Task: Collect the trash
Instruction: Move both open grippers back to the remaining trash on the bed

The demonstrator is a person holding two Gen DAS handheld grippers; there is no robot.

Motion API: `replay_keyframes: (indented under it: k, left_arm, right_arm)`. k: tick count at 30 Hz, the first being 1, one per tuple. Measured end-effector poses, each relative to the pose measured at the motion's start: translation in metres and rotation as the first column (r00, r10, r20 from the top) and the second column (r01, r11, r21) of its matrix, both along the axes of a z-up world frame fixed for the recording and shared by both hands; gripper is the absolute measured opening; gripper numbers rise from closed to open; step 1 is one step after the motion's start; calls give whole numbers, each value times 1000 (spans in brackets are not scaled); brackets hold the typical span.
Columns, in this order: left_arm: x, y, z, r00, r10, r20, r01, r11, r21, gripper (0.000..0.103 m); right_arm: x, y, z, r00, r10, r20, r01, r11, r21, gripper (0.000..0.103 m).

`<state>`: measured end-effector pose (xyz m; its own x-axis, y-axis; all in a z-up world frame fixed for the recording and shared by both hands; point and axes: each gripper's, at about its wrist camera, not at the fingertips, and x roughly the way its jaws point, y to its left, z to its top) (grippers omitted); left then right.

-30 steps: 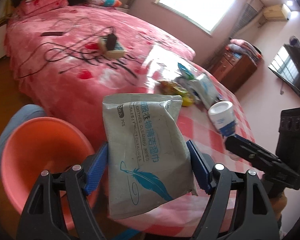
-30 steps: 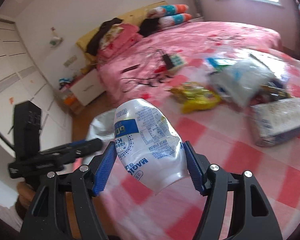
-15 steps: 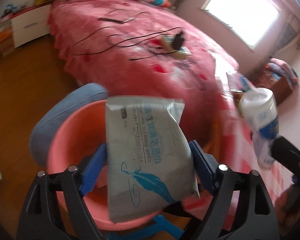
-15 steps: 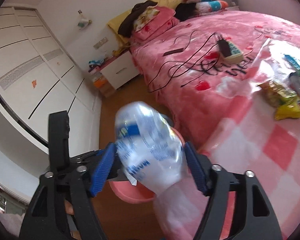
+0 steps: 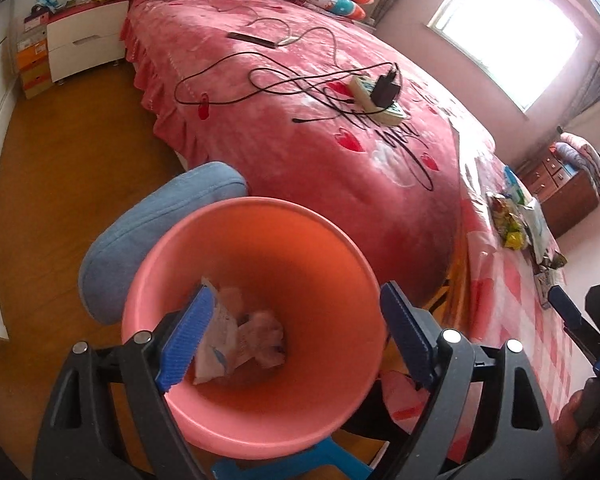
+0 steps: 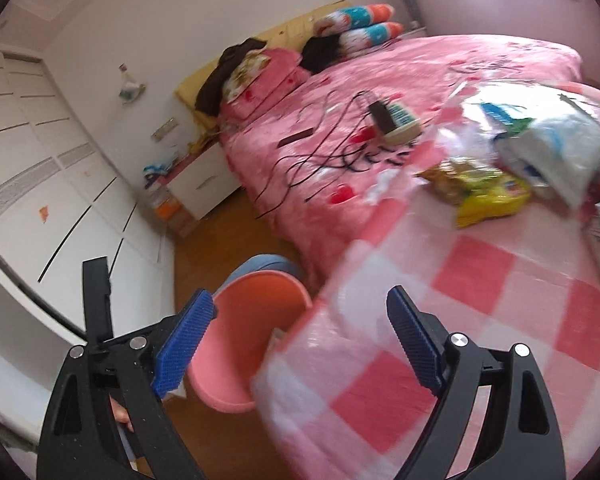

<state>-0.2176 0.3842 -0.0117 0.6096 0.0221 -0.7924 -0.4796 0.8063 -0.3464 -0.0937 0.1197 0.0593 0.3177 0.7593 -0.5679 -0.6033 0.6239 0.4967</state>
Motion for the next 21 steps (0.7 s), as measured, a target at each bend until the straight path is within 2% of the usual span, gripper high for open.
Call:
replay_keyframes:
  k: [11, 21]
  left_arm:
    - [11, -43, 19, 994, -103, 23, 102, 994, 25, 86]
    - [27, -87, 33, 984, -181, 5, 180, 981, 76, 86]
  right_arm:
    - [5, -58, -13, 994, -110, 3, 110, 994, 3, 92]
    - [11, -101, -14, 985, -175, -2, 175, 984, 38, 94]
